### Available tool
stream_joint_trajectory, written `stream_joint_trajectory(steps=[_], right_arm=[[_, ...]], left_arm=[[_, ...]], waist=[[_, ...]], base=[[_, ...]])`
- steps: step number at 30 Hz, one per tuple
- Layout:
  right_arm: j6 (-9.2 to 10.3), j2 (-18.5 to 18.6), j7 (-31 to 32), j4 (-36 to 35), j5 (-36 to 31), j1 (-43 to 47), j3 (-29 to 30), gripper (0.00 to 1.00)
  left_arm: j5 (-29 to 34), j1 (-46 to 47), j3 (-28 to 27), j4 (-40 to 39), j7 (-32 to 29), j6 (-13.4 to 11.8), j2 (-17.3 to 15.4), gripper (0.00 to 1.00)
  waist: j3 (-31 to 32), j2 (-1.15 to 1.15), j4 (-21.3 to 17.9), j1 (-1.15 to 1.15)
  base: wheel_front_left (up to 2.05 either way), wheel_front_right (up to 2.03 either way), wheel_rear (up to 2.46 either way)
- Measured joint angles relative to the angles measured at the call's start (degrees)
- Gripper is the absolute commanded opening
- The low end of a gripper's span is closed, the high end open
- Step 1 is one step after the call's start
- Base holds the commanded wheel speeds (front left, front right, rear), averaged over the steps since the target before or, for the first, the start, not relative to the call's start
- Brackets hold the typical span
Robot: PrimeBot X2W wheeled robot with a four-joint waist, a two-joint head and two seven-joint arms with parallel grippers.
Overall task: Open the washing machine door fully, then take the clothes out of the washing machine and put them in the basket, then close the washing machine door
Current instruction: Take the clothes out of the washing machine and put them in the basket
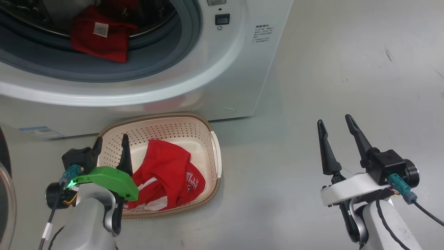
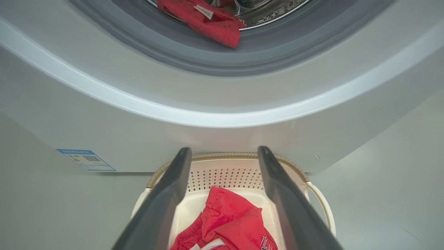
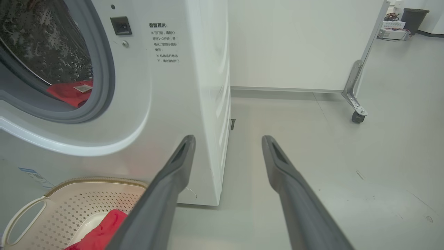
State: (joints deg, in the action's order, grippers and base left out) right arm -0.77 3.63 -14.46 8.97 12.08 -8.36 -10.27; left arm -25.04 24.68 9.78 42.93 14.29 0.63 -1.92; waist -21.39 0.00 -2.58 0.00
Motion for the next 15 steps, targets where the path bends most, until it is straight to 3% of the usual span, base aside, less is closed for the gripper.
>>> stream_joint_trajectory(steps=[8, 15], right_arm=[[0.00, 0.16, 0.00, 1.42, -0.01, 2.83, -0.08, 1.00], [0.35, 0.15, 0.00, 2.01, -0.10, 4.59, -0.44, 1.00]], left_arm=[[2.72, -1.04, -0.37, -6.97, 0.15, -0.10, -0.11, 1.00], [5.46, -4.84, -1.63, -14.79, 0.15, -1.90, -0.94, 1.00]], waist=[[4.46, 0.00, 1.79, 0.00], [8.42, 0.00, 3.11, 0.00]], base=[[0.00, 0.00, 0.00], [0.00, 0.00, 0.00]])
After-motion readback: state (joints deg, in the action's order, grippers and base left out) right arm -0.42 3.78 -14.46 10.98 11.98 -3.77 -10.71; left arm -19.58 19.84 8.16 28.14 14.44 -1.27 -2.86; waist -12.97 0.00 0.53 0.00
